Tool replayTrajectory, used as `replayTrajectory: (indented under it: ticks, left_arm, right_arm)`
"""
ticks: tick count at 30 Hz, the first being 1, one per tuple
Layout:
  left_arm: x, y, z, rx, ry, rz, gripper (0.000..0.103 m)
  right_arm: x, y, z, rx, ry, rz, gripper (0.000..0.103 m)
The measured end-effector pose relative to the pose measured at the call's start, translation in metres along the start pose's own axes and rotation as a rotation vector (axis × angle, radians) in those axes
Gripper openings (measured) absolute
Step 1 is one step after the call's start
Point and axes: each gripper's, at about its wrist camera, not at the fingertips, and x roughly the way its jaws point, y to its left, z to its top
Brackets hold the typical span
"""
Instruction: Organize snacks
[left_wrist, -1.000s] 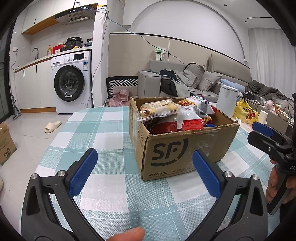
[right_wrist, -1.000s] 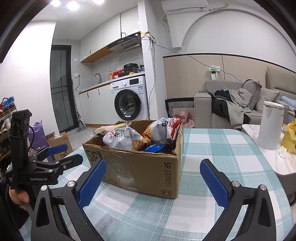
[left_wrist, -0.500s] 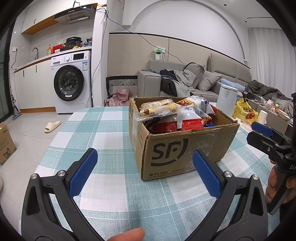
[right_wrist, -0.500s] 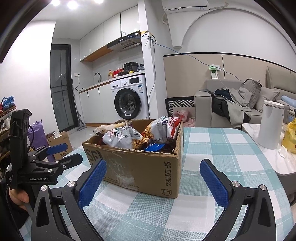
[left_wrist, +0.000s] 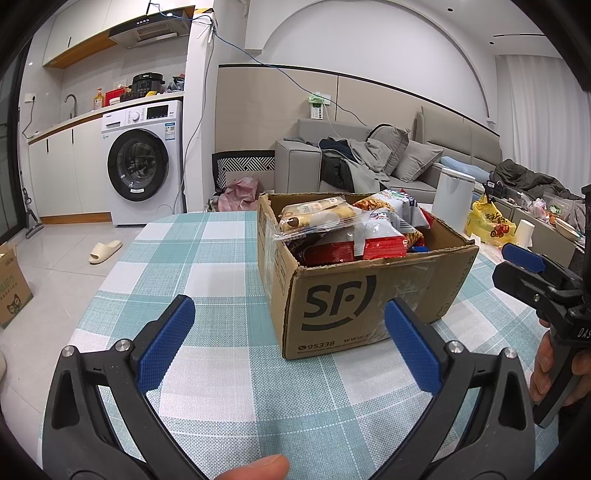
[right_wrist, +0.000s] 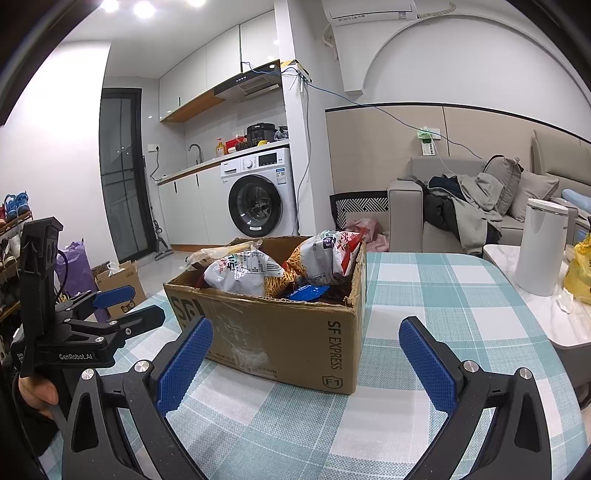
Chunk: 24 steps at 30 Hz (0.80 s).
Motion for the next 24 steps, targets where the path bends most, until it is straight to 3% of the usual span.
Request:
replayTrajectory:
  ticks: [24]
  left_arm:
    - [0.0005,0.0002,-0.0004,-0.002,0.0,0.002,0.102]
  right_arm:
    - [0.0009,0.0004,-0.0008,-0.001,0.003,0.002,0.103]
